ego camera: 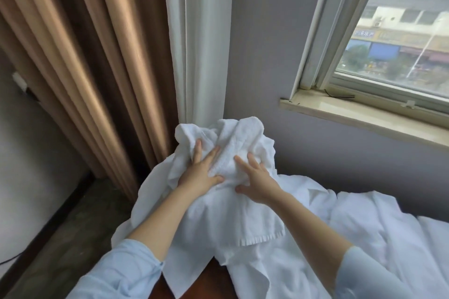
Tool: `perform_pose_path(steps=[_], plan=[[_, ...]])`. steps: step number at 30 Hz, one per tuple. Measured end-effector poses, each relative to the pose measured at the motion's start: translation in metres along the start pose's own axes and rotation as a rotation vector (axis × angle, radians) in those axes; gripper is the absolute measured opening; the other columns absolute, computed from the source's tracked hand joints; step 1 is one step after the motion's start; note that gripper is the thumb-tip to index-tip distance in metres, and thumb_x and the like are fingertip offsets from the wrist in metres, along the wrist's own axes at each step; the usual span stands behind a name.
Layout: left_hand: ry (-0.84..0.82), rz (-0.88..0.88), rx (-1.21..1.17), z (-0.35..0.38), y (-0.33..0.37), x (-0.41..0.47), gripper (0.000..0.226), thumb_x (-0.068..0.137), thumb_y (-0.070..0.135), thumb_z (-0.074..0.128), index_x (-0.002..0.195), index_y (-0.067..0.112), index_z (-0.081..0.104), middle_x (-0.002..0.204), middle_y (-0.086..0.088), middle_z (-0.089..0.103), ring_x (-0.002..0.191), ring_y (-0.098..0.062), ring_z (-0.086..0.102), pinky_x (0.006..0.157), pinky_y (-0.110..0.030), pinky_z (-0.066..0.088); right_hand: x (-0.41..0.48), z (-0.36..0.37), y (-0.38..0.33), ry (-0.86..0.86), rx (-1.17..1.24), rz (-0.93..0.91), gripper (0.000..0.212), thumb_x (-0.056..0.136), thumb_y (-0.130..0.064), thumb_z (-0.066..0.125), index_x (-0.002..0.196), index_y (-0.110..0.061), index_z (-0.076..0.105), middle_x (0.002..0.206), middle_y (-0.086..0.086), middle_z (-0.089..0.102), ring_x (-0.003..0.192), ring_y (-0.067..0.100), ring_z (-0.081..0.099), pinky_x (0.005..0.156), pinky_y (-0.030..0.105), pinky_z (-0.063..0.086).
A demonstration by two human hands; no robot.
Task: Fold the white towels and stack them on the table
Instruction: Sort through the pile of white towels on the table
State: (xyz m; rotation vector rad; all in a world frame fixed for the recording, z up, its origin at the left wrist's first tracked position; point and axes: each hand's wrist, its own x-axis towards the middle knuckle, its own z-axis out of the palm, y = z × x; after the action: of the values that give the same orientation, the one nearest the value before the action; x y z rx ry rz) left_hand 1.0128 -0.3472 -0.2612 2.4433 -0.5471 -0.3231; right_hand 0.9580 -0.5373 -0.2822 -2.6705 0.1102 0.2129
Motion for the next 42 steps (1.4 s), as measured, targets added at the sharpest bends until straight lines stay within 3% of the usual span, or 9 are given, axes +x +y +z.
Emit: perform_pose_path(steps=[7, 13, 17, 19, 21, 25, 28, 33, 42], plan=[[0.027, 0.015, -0.024, 0.004, -0.007, 0.032, 0.09, 0.09, 0.026, 0.071, 0.155, 0.04, 0.011, 0.154, 0.006, -0.04, 0.15, -0.014, 0.012, 0.1, -0.016, 0.021, 0.033, 0.008, 0.011, 0.053, 0.03, -0.007, 0.088, 0.089, -0.035, 0.068, 0.155, -0.043, 0.009, 0.165, -0.001, -0.004, 0.15, 0.033, 0.004, 0.11, 0.044, 0.035], [0.048, 0.011, -0.015, 0.01, -0.003, 0.021, 0.091, 0.088, 0.026, 0.072, 0.155, 0.041, 0.012, 0.154, 0.009, -0.04, 0.151, -0.014, 0.007, 0.105, -0.017, 0.019, 0.019, 0.009, 0.013, 0.067, 0.018, -0.025, 0.086, 0.09, -0.04, 0.065, 0.154, -0.045, 0.008, 0.165, -0.004, -0.005, 0.15, 0.029, 0.005, 0.106, 0.042, 0.038], [0.039, -0.121, 0.085, 0.008, 0.015, 0.0, 0.091, 0.088, 0.036, 0.069, 0.155, 0.044, 0.007, 0.155, 0.012, -0.037, 0.152, -0.022, 0.001, 0.118, -0.041, 0.025, -0.012, -0.001, 0.016, 0.06, 0.02, -0.047, 0.086, 0.091, -0.041, 0.064, 0.155, -0.043, 0.007, 0.165, -0.003, -0.004, 0.15, 0.024, 0.012, 0.105, 0.04, 0.04], [0.041, -0.224, 0.186, 0.009, 0.031, -0.012, 0.093, 0.087, 0.044, 0.064, 0.154, 0.046, 0.0, 0.158, 0.011, -0.031, 0.15, -0.029, -0.016, 0.117, -0.061, 0.012, -0.033, -0.006, 0.022, 0.06, 0.026, -0.037, 0.084, 0.091, -0.041, 0.064, 0.155, -0.041, 0.009, 0.166, -0.003, -0.002, 0.15, 0.022, 0.015, 0.103, 0.039, 0.041], [0.07, -0.247, 0.23, 0.017, 0.05, -0.024, 0.095, 0.087, 0.05, 0.062, 0.154, 0.043, -0.005, 0.161, 0.007, -0.027, 0.147, -0.031, -0.025, 0.114, -0.068, 0.002, -0.058, -0.011, 0.032, 0.08, 0.042, -0.007, 0.083, 0.091, -0.04, 0.064, 0.156, -0.039, 0.011, 0.166, -0.004, -0.001, 0.149, 0.022, 0.018, 0.1, 0.037, 0.041], [0.164, -0.112, 0.302, 0.051, 0.094, -0.049, 0.095, 0.088, 0.053, 0.06, 0.155, 0.037, -0.006, 0.163, 0.0, -0.022, 0.147, -0.027, -0.027, 0.113, -0.065, -0.008, -0.113, -0.023, 0.067, 0.146, 0.093, 0.081, 0.08, 0.092, -0.037, 0.063, 0.156, -0.034, 0.017, 0.165, -0.003, 0.007, 0.147, 0.02, 0.024, 0.104, 0.038, 0.041], [0.117, 0.006, 0.252, 0.082, 0.127, -0.061, 0.091, 0.09, 0.05, 0.059, 0.156, 0.034, -0.002, 0.164, 0.001, -0.018, 0.148, -0.025, -0.024, 0.116, -0.058, -0.01, -0.152, -0.033, 0.097, 0.193, 0.115, 0.149, 0.078, 0.091, -0.036, 0.063, 0.156, -0.03, 0.019, 0.164, -0.003, 0.014, 0.146, 0.019, 0.027, 0.105, 0.039, 0.042], [-0.058, 0.138, 0.175, 0.142, 0.182, -0.073, 0.087, 0.09, 0.047, 0.06, 0.157, 0.032, 0.006, 0.165, 0.002, -0.006, 0.151, -0.02, -0.012, 0.12, -0.052, -0.001, -0.219, -0.054, 0.152, 0.238, 0.159, 0.249, 0.076, 0.093, -0.036, 0.062, 0.156, -0.027, 0.021, 0.161, 0.0, 0.023, 0.145, 0.015, 0.028, 0.105, 0.033, 0.04], [-0.248, 0.163, 0.087, 0.224, 0.248, -0.076, 0.08, 0.09, 0.047, 0.06, 0.155, 0.024, 0.02, 0.162, 0.002, 0.019, 0.15, -0.019, 0.011, 0.12, -0.046, 0.019, -0.281, -0.07, 0.24, 0.215, 0.189, 0.405, 0.08, 0.093, -0.041, 0.061, 0.157, -0.023, 0.018, 0.162, -0.003, 0.022, 0.147, 0.014, 0.024, 0.111, 0.033, 0.033]])
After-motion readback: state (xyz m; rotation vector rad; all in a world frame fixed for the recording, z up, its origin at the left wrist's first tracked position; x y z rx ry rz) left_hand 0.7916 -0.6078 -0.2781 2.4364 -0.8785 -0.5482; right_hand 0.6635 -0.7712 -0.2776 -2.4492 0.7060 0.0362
